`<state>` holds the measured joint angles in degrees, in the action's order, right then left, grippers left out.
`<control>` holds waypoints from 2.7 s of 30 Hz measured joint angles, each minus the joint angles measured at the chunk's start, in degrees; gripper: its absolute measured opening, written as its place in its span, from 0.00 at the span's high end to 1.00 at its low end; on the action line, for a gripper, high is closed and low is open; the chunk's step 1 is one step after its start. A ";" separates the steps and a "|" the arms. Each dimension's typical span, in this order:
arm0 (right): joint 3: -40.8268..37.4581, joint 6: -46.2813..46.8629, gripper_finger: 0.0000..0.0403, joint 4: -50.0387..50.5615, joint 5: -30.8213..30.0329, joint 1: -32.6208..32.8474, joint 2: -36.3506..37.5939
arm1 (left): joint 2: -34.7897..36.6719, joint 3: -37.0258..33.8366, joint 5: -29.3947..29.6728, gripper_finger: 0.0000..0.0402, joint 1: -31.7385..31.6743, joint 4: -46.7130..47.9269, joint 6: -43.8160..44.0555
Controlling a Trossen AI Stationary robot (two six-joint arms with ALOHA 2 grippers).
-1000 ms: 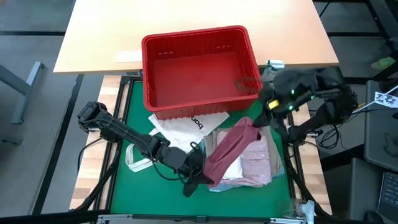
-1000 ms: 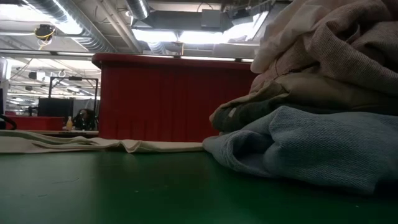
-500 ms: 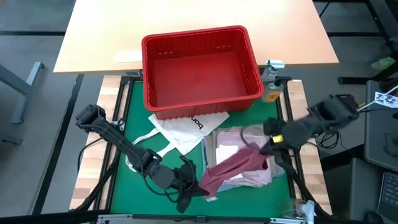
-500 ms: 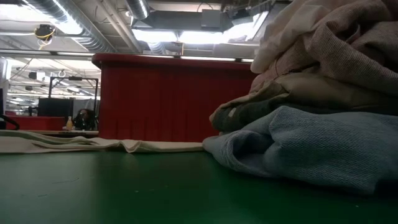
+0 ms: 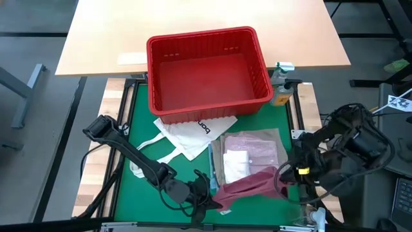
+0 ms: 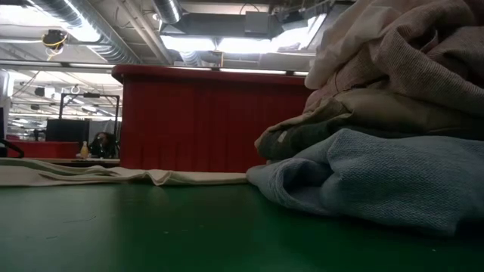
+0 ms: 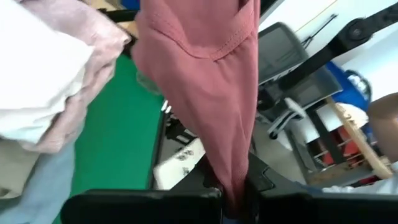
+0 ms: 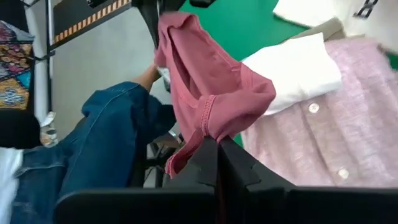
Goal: Fold laundry
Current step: Fold the red underwear
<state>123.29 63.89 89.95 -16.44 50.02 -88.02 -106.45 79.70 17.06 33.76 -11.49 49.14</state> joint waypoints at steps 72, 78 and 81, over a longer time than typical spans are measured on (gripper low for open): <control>-30.23 -19.10 1.00 -0.29 5.47 -26.08 1.83 | -2.54 0.00 7.06 0.98 -2.97 29.56 -4.68; -31.30 -28.53 1.00 -1.10 5.58 -31.31 1.83 | -2.54 0.00 6.83 0.90 -4.47 30.55 -7.62; -31.28 -31.13 1.00 -2.32 7.00 -32.61 1.85 | -2.54 0.00 6.82 0.83 -4.88 30.56 -9.80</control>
<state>92.01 32.76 87.63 -9.44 17.41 -86.17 -108.99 79.70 23.88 28.88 19.07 39.33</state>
